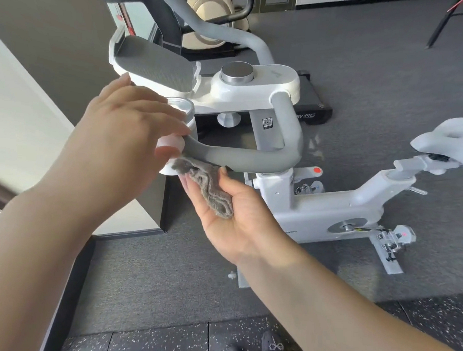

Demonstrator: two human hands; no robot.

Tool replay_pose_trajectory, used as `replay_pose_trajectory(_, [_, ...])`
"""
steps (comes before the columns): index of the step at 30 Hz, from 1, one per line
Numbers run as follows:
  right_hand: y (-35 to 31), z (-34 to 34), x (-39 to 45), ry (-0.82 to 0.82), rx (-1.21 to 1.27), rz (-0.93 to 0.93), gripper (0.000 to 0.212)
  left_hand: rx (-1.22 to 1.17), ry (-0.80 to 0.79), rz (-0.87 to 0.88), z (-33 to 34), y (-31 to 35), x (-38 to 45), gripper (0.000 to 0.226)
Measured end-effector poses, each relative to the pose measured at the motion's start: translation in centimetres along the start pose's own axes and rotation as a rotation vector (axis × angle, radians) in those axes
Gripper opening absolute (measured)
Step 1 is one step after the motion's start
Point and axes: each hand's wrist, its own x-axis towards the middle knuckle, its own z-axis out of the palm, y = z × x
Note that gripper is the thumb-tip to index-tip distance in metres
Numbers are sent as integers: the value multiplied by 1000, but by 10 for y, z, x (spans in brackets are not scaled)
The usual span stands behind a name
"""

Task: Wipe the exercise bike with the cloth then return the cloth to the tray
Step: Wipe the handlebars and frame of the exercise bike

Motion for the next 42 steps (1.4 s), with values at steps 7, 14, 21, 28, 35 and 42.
replay_pose_trajectory(7, [-47, -28, -18, 8, 19, -43, 27, 30, 23, -20, 5, 1, 1, 26])
replay_pose_trajectory(14, [-101, -50, -23, 299, -312, -409, 8, -65, 9, 7, 15, 25, 10, 39])
replay_pose_trajectory(21, [-163, -48, -1, 334, -1024, -876, 24, -236, -78, 53, 44, 59, 23, 57])
replay_pose_trajectory(28, [-201, -23, 55, 217, -1444, -943, 29, -177, -96, 28, 52, 62, 29, 43])
replay_pose_trajectory(35, [-209, -14, 68, 168, -1598, -876, 28, -171, -90, 27, 53, 65, 29, 35])
replay_pose_trajectory(42, [-181, -38, 27, 206, -1545, -900, 29, -175, -69, 10, 54, 65, 27, 35])
